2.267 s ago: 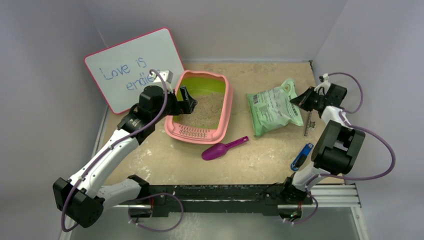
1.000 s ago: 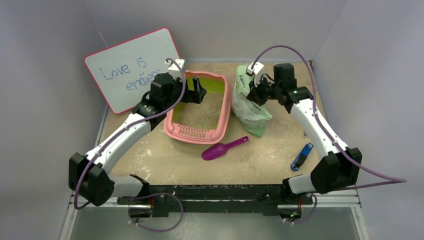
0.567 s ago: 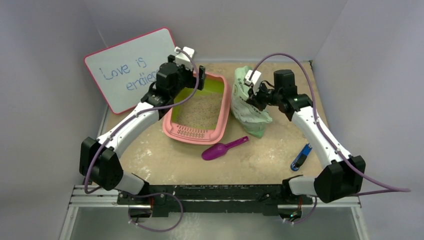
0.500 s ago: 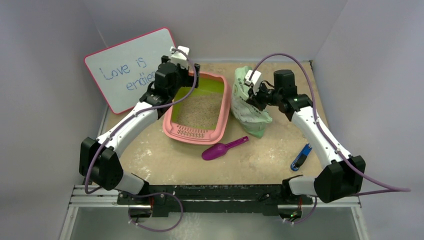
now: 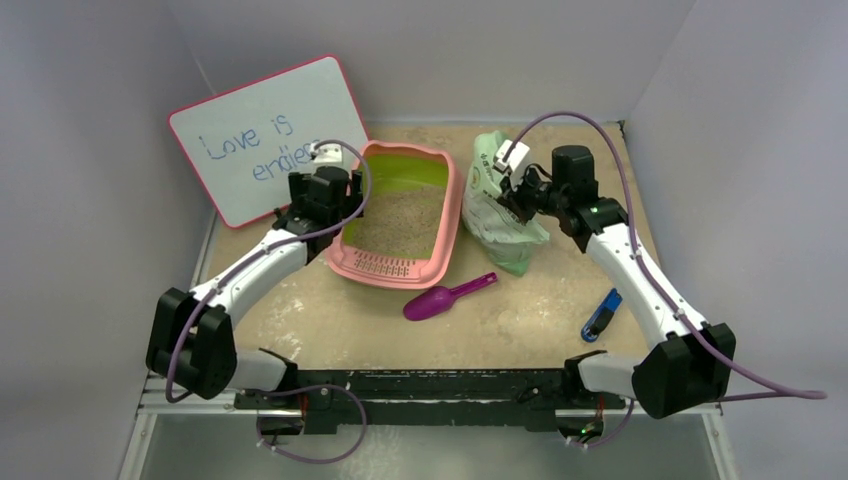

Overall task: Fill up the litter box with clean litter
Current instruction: Move the litter box to the center of the board.

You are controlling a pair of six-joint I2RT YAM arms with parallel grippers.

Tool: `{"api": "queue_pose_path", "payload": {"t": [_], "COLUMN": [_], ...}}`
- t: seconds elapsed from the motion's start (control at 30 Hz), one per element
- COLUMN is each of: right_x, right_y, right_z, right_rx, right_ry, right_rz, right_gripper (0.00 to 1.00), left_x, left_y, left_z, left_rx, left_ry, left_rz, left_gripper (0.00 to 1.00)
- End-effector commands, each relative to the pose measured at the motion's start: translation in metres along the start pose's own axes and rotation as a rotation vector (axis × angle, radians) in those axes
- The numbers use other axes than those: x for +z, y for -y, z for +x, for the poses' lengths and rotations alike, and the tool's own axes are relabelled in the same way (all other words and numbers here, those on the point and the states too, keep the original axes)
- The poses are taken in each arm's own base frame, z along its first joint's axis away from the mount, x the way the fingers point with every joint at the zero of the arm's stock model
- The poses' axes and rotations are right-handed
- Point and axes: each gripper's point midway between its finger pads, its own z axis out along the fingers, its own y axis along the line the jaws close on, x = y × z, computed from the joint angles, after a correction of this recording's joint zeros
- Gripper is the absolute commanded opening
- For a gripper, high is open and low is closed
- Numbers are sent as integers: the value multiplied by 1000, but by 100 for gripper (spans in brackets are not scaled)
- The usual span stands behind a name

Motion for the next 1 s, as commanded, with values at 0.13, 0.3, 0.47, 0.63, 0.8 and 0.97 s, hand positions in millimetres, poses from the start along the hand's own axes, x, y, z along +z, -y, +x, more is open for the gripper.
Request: {"api": "queue_pose_path", "payload": {"t": [0.13, 0.3, 0.47, 0.63, 0.8, 0.97], "right_x": [-13, -14, -17, -19, -23, -27], "right_y": [4, 3, 1, -20, -41, -59], "right_z": [-36, -37, -38, -43, -41, -41], "right_rx": [-22, -22, -26, -65, -78, -115], "right_ry": [123, 126, 135, 170, 162, 182], "right_rz": [35, 30, 31, -86, -203, -300], "right_gripper": [0, 0, 0, 0, 0, 0], "left_x": [5, 0, -14, -35, -59, -80], "left_y": [-20, -19, -31, -34, -26, -35], "left_z": [50, 76, 106, 137, 159, 172], "left_rx": [-187, -215, -274, -337, -385, -435], "left_ry": [-65, -121, -185, -262, -305, -302], "left_rz": [-149, -135, -184, -186, -156, -165], "left_gripper": [97, 92, 88, 83, 82, 79]}}
